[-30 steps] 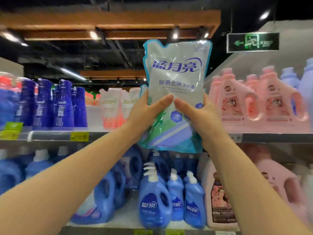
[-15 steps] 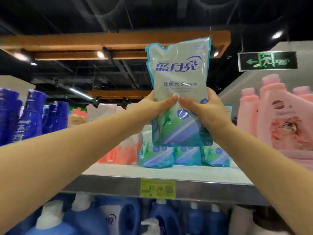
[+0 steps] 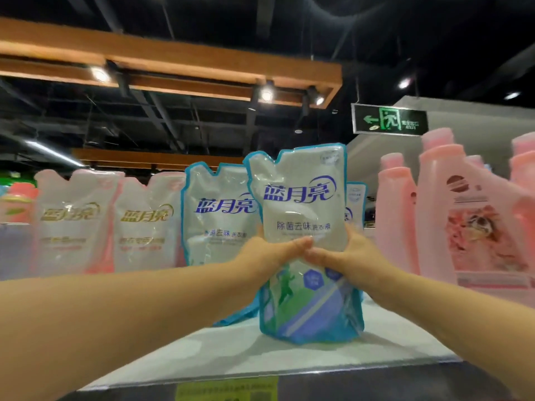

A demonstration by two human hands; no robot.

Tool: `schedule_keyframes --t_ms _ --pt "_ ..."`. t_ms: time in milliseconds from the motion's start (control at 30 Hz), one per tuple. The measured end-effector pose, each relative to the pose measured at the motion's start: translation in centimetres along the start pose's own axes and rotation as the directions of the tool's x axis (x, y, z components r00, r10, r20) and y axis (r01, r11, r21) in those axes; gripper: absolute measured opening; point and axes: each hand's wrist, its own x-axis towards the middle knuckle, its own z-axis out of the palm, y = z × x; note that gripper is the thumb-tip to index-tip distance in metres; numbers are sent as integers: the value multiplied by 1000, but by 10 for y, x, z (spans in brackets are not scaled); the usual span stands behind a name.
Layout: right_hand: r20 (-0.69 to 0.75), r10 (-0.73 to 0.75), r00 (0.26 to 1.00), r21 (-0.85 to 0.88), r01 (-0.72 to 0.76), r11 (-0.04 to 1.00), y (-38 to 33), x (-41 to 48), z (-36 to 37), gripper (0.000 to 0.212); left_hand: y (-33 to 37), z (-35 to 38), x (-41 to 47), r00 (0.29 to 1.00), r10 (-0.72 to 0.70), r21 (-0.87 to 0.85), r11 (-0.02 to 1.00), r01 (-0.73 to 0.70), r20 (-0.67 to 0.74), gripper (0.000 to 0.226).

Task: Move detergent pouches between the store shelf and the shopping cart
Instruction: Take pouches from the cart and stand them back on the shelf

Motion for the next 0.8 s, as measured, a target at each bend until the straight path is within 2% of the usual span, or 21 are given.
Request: schedule_keyframes --t_ms 67,133,200,233,300,367,467,667,800 --pt "100 81 992 -56 -76 996 -1 3 -7 58 3 4 -1 1000 -18 80 997 18 2 51" --pt "190 147 971 -142 -121 982 -9 4 -14 50 7 3 -2 998 -53 132 990 47 43 78" --pt "181 230 956 -259 -179 949 -17 -1 -19 49 9 -3 -7 991 -87 181 981 68 100 76" --pt "153 267 952 -306 -211 928 -18 -5 -21 61 8 -7 -12 986 -117 208 974 90 122 74" --pt "116 344 932 -411 -270 871 -17 -17 -21 98 3 -15 -22 971 -204 319 935 156 123 91" --pt "123 370 921 -542 -250 802 -15 -32 -14 120 0 -15 -36 965 -240 459 873 165 109 102" --pt "119 324 938 -684 -159 712 -11 -38 -7 115 1 -4 -41 980 -187 585 803 116 62 101" --pt "91 330 940 -749 -154 644 -6 -23 -2 104 -6 10 -19 980 -197 492 854 171 0 88" --pt "53 370 927 -764 -201 613 6 -5 -1 112 -7 17 -7 982 -187 540 823 176 -35 81"
